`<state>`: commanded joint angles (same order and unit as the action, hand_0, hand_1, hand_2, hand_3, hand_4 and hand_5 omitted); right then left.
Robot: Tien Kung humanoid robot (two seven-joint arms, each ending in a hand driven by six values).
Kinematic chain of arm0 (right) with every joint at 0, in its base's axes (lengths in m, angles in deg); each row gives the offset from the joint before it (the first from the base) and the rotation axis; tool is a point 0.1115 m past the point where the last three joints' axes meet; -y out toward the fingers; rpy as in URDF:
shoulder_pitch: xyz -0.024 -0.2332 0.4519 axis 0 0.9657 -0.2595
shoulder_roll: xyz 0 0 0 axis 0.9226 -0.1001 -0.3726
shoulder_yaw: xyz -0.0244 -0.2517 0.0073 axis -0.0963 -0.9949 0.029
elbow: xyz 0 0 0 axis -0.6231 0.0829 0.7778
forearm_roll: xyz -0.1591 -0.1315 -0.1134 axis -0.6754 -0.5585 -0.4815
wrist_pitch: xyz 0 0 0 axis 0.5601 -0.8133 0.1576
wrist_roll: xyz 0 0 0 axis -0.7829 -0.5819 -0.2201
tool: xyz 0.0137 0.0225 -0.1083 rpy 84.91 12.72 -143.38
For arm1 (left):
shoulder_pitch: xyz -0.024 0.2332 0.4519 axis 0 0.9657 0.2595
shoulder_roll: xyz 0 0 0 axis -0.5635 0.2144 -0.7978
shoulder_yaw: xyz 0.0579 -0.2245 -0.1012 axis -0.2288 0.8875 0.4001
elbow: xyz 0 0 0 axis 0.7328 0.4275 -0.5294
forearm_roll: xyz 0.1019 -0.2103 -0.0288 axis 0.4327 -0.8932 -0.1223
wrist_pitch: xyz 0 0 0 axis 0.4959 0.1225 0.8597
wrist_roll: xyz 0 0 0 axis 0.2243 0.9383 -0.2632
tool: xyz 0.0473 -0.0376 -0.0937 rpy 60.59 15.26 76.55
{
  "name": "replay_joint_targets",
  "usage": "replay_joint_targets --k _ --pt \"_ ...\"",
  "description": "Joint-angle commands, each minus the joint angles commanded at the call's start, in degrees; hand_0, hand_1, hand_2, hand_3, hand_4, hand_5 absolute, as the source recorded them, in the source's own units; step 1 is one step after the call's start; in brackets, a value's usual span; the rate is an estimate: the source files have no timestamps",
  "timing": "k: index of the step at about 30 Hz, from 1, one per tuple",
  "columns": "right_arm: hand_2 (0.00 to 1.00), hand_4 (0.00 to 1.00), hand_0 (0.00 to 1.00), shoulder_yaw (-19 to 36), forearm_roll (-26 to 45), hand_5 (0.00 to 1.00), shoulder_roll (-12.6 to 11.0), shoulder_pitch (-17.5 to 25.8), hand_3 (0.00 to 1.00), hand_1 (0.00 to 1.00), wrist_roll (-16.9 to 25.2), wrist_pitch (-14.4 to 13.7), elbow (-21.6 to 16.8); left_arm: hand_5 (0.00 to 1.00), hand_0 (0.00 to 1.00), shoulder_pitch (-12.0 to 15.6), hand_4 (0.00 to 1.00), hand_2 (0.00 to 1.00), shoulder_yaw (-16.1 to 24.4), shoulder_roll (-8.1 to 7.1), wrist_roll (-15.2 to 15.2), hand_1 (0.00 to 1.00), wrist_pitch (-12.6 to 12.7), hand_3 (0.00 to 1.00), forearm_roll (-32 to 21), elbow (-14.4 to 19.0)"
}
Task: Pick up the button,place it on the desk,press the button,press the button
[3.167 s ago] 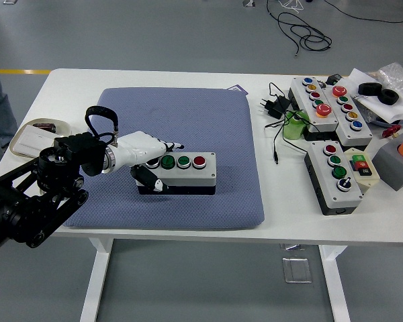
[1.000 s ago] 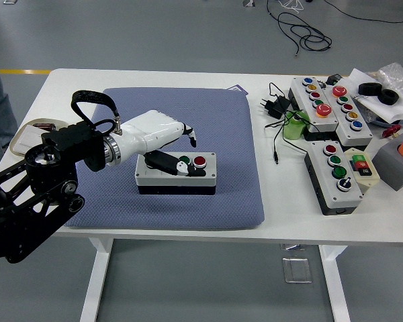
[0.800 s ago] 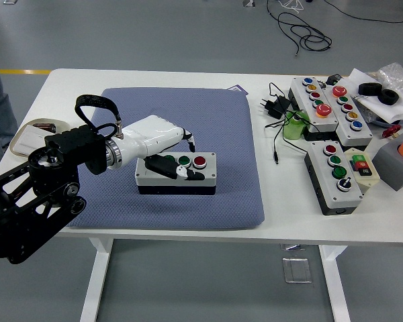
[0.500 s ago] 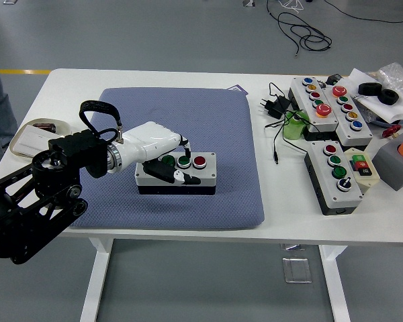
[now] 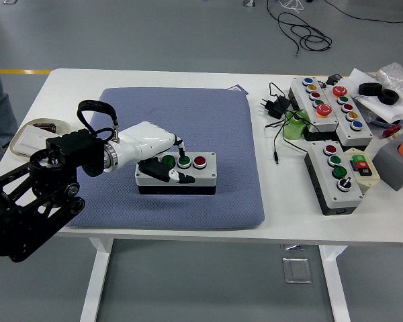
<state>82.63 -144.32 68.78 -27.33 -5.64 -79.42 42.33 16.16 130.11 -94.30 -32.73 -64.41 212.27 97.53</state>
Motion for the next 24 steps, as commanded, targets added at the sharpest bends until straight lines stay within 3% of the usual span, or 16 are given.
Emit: replay_joint_targets --k 15,24 --pt "0.617 0.305 0.652 -0.18 0.32 0.224 -0.01 0.07 0.564 0.468 0.06 -0.05 0.0 0.998 0.024 0.04 0.958 0.002 -0.09 -0.24 0.01 0.002 -0.93 0.695 -0.23 1.07" --pt "0.617 0.305 0.653 -0.21 0.35 0.224 -0.03 0.24 0.564 0.467 0.01 -0.02 0.0 0.998 0.024 -0.28 0.956 0.002 -2.34 -0.58 0.06 0.002 -1.67 0.695 0.33 0.81"
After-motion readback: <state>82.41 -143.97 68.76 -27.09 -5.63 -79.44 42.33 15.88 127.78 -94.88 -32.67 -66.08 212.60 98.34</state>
